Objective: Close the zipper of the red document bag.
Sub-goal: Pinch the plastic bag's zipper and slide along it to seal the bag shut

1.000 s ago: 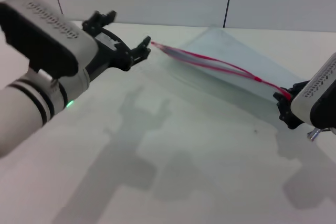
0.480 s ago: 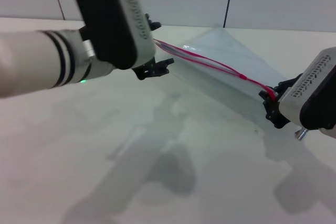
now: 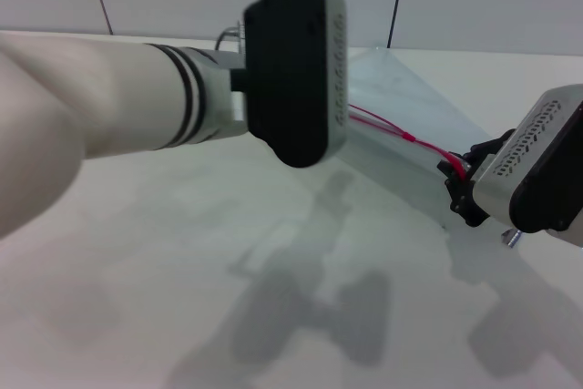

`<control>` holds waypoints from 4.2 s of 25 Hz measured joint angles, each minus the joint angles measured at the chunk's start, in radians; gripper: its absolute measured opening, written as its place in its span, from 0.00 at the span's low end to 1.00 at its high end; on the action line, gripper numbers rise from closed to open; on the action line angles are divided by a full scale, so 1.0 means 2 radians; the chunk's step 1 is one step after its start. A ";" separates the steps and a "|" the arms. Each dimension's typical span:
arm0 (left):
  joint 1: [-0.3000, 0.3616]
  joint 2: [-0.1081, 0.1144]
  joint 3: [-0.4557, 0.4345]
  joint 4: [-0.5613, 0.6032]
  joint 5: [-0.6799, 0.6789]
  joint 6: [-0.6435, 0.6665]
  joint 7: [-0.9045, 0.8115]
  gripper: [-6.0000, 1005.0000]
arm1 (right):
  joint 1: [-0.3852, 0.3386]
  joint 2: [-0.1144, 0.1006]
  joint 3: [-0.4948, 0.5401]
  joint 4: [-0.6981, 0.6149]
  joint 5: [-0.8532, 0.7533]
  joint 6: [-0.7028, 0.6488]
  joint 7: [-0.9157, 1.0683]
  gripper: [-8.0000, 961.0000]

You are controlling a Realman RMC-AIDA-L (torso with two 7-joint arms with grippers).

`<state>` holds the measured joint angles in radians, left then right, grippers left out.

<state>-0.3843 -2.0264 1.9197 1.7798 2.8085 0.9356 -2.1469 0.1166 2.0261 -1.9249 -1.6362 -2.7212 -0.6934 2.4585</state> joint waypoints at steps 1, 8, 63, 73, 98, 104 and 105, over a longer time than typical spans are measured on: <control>-0.004 0.000 0.005 -0.003 0.004 0.000 0.001 0.75 | 0.000 0.000 -0.001 -0.001 0.000 0.000 0.000 0.06; -0.017 0.002 0.046 -0.012 0.007 -0.022 0.023 0.75 | 0.002 0.000 -0.002 0.001 0.000 0.000 -0.001 0.06; -0.007 0.001 0.068 -0.044 -0.033 -0.104 0.039 0.69 | -0.002 -0.001 -0.004 -0.023 0.001 0.002 -0.004 0.06; -0.008 0.001 0.068 -0.061 -0.033 -0.127 0.037 0.54 | -0.003 -0.001 -0.006 -0.025 0.001 0.004 -0.004 0.06; -0.010 0.000 0.073 -0.083 -0.034 -0.158 0.037 0.46 | -0.009 0.000 -0.011 -0.042 0.000 0.005 -0.015 0.06; -0.014 0.000 0.076 -0.098 -0.049 -0.172 0.039 0.41 | -0.009 0.000 -0.010 -0.042 0.000 0.005 -0.015 0.06; -0.016 0.001 0.077 -0.101 -0.053 -0.174 0.039 0.42 | -0.009 0.000 -0.010 -0.042 0.000 0.005 -0.015 0.06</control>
<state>-0.4159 -2.0252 2.0736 1.5787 2.7034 0.5879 -2.0682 0.0981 2.0264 -1.9450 -1.7197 -2.7213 -0.6840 2.4282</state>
